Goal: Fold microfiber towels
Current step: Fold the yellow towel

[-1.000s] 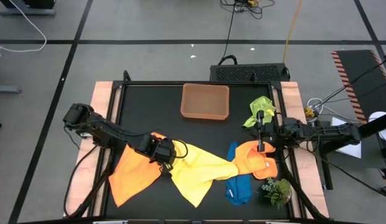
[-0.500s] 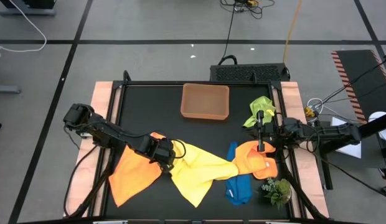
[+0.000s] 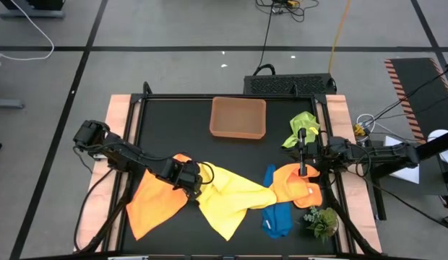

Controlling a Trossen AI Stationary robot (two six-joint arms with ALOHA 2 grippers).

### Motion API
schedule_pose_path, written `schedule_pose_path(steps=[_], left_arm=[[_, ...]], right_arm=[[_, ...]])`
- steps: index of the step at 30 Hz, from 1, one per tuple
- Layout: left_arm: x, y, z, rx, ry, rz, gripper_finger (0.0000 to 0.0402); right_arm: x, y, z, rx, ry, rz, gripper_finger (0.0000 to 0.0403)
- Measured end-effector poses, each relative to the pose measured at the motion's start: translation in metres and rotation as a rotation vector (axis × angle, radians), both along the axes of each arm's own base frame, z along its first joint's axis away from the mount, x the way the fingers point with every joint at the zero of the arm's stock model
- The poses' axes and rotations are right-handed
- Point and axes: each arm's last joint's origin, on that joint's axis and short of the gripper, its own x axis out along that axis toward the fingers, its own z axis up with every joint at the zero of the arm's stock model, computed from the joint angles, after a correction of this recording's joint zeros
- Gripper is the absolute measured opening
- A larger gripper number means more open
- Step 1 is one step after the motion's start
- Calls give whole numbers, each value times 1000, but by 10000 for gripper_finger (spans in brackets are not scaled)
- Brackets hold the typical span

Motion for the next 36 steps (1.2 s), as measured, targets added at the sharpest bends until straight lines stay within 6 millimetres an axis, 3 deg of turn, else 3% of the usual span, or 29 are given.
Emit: schedule_pose_path(steps=[6, 16, 23, 29, 36], left_arm=[[0, 0, 0, 17, -4, -11, 139], [1, 0, 0, 13, -6, -95, 12], [4, 3, 4, 7, -8, -147, 3], [18, 1, 36, 47, -57, -271, 2], [26, -8, 98, 300, -86, -385, 1]], right_arm=[[0, 0, 0, 0, 0, 0, 0], [0, 0, 0, 0, 0, 0, 0], [0, 0, 0, 0, 0, 0, 0], [0, 0, 0, 0, 0, 0, 0], [0, 0, 0, 0, -2, 0, 0]])
